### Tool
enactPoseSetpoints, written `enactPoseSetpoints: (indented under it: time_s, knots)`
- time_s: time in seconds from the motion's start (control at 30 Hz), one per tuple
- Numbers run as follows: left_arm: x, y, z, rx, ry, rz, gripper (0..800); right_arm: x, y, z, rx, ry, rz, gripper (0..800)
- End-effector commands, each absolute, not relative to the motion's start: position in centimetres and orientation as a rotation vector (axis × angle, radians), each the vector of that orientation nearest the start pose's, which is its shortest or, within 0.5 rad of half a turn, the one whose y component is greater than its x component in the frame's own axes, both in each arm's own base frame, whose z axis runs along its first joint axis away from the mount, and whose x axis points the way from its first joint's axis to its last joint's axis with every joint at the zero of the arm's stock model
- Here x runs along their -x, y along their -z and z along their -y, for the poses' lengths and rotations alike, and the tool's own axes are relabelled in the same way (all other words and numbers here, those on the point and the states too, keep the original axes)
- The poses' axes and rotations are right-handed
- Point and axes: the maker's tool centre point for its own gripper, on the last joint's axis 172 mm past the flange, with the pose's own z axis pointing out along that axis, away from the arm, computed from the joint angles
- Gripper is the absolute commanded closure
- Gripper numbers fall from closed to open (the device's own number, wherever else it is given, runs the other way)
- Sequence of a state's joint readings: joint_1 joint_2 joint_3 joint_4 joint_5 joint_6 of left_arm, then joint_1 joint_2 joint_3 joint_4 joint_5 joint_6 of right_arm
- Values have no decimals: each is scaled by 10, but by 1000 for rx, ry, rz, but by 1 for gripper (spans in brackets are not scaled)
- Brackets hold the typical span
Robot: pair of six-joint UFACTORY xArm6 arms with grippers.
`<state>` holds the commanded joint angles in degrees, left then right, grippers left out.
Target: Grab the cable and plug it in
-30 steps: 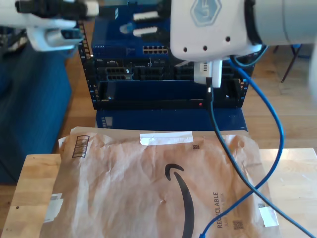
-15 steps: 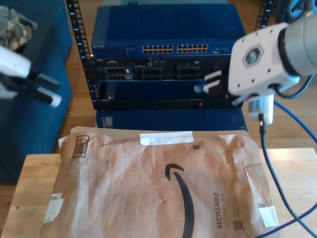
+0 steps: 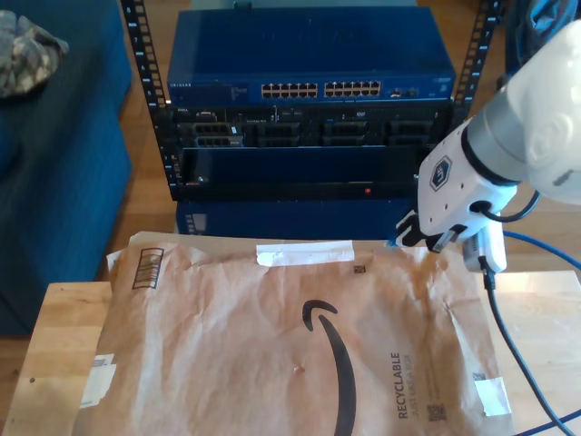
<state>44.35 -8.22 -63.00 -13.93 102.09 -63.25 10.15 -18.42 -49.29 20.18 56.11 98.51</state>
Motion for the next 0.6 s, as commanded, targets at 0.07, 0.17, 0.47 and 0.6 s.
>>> enactPoseSetpoints:
  time_s: [0.07,0.17,0.47,0.6]
  knots:
    - [-236,-250,-159,-1719,863,-2300,1,-428,-255,-139,1840,-190,-2114,797]
    - [-201,-240,-169,-1744,879,-2258,1,-433,-252,-141,1846,-196,-2118,793]
    - [-92,-216,-159,-1820,929,-2167,0,-432,-244,-140,1836,-205,-2143,797]
    - [-51,-197,-131,-1809,947,-2051,1,-432,-242,-140,1838,-208,-2147,797]
